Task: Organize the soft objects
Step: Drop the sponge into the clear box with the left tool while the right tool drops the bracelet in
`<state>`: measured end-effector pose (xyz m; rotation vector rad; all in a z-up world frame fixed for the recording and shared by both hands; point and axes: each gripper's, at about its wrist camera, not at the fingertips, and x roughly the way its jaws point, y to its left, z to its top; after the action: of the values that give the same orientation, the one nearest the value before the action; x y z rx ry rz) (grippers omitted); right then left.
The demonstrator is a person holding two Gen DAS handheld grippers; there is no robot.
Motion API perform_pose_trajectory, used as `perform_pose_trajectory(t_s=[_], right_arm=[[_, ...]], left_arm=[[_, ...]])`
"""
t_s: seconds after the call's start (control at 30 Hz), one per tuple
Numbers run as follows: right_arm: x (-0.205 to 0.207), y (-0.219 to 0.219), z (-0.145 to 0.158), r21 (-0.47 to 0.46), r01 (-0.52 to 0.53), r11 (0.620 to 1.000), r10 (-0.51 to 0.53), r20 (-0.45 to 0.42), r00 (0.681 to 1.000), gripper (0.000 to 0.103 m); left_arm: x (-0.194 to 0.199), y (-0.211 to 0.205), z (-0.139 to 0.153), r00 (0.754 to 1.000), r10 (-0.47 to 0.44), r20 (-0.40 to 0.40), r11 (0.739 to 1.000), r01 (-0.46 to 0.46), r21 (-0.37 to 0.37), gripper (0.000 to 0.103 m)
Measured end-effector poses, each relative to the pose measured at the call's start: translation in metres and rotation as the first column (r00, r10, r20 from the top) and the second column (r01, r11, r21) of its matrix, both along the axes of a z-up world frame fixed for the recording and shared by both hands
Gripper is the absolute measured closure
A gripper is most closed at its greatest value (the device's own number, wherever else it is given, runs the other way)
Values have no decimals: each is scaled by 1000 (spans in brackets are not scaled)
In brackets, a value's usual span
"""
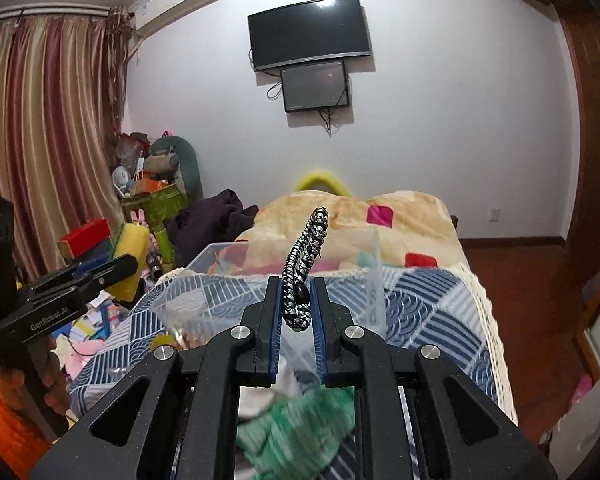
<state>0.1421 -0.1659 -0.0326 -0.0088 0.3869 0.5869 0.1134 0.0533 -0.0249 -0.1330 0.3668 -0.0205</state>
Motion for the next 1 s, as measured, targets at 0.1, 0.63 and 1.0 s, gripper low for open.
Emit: perform_pose_trajectory(t_s=[0.1,0.63,1.0], right_arm=[[11,10,2,-3,-17,1000,17,-2,1000,90],[70,57,-34,-182,-89,979,55,-186,981,90],[70,58,-42,-223,-100,970,48,-227,973,69]], left_arm=[[22,6,-2,999,-21,-42,1000,20,-13,65],[103,-10,-46,945,-59,-323,993,89,81,65],[107,-11,-50,927,-55,-371,994,86,67,55]])
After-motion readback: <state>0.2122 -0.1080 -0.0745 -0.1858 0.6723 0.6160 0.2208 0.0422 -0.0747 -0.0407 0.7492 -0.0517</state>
